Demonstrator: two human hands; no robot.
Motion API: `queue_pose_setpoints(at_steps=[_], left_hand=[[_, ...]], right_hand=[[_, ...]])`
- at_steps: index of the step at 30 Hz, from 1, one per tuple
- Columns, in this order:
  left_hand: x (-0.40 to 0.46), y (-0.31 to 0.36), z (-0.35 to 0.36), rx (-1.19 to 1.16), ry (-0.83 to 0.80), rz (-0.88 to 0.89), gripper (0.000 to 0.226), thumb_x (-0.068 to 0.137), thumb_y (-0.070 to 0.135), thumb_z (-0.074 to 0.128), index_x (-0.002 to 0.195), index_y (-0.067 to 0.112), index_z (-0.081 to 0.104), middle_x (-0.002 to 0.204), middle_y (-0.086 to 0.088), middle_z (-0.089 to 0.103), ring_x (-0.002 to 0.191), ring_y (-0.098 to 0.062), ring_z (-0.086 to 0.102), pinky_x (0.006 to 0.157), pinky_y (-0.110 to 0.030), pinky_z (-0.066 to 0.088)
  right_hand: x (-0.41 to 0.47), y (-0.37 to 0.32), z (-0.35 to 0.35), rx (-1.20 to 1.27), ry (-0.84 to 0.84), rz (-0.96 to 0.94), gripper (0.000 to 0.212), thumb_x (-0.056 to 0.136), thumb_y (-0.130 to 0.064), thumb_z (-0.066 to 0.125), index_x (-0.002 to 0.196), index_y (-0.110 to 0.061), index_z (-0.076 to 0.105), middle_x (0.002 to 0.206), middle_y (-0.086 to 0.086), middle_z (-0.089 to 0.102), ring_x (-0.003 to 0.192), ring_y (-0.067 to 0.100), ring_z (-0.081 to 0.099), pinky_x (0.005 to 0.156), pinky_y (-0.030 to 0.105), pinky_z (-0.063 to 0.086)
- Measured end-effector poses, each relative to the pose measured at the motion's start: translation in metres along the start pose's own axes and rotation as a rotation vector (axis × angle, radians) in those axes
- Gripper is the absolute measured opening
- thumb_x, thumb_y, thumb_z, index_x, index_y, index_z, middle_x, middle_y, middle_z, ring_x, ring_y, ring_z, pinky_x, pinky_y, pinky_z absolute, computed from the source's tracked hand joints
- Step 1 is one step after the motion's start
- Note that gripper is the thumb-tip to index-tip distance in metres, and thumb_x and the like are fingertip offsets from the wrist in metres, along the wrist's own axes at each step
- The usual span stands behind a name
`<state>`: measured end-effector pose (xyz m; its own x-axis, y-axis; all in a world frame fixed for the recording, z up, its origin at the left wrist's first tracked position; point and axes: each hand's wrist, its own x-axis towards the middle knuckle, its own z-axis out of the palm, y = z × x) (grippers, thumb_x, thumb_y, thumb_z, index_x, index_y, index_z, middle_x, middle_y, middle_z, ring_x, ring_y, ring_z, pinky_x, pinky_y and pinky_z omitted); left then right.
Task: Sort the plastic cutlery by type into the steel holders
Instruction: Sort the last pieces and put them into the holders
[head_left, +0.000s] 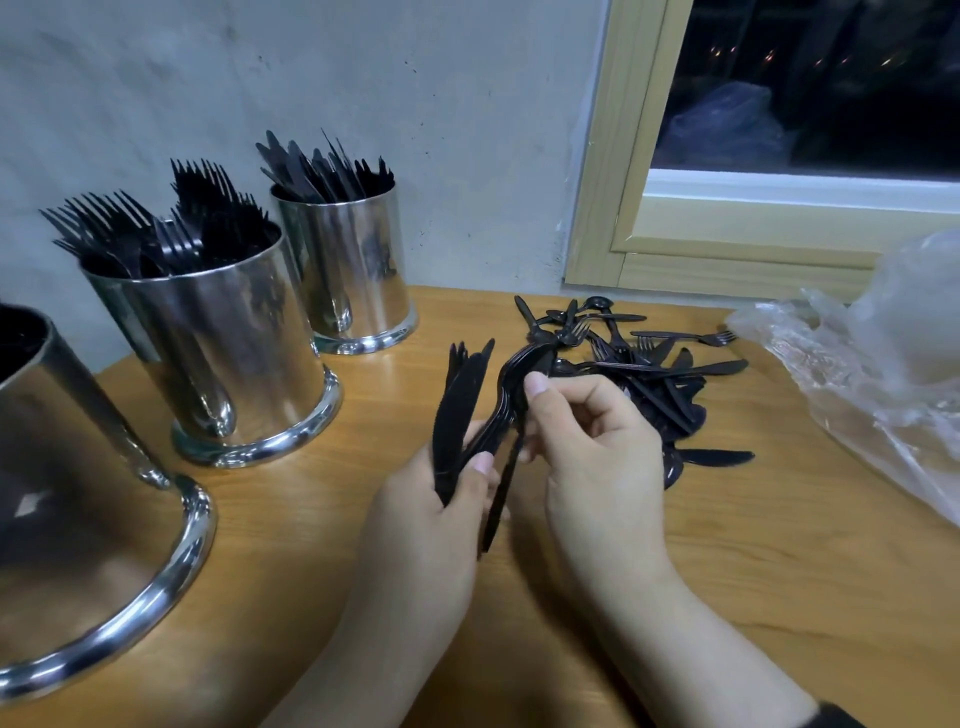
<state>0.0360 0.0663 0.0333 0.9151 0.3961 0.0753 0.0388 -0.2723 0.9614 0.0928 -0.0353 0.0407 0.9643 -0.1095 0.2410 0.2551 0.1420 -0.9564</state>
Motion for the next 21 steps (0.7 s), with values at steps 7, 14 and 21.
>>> queue_pose_setpoints(at_steps=[7,14,21], left_hand=[[-0.003,0.0,0.001,0.036,-0.036,-0.005,0.018,0.1,0.038,0.056,0.091,0.042,0.07,0.056,0.009,0.062,0.055,-0.001,0.057,0.054,-0.018,0.04],[0.003,-0.011,0.003,-0.057,-0.012,-0.059,0.022,0.099,0.034,0.059,0.083,0.038,0.073,0.051,0.014,0.054,0.054,-0.01,0.05,0.061,-0.034,0.041],[0.011,-0.018,-0.001,-0.286,0.075,-0.137,0.026,0.102,0.028,0.059,0.086,0.041,0.075,0.067,-0.001,0.058,0.05,-0.012,0.043,0.048,-0.032,0.038]], right_hand=[[0.004,0.0,-0.006,0.016,0.023,0.038,0.02,0.094,-0.019,0.068,0.087,0.0,0.067,0.066,0.013,0.066,0.059,0.012,0.063,0.064,0.026,0.054],[0.02,0.005,-0.017,-0.113,-0.039,0.007,0.023,0.095,-0.026,0.066,0.081,-0.009,0.071,0.07,0.005,0.068,0.062,0.01,0.06,0.065,0.038,0.053],[0.061,0.034,-0.043,-1.017,-0.382,-0.22,0.022,0.092,-0.027,0.069,0.115,-0.027,0.069,0.113,-0.013,0.055,0.109,0.008,0.049,0.093,0.02,0.038]])
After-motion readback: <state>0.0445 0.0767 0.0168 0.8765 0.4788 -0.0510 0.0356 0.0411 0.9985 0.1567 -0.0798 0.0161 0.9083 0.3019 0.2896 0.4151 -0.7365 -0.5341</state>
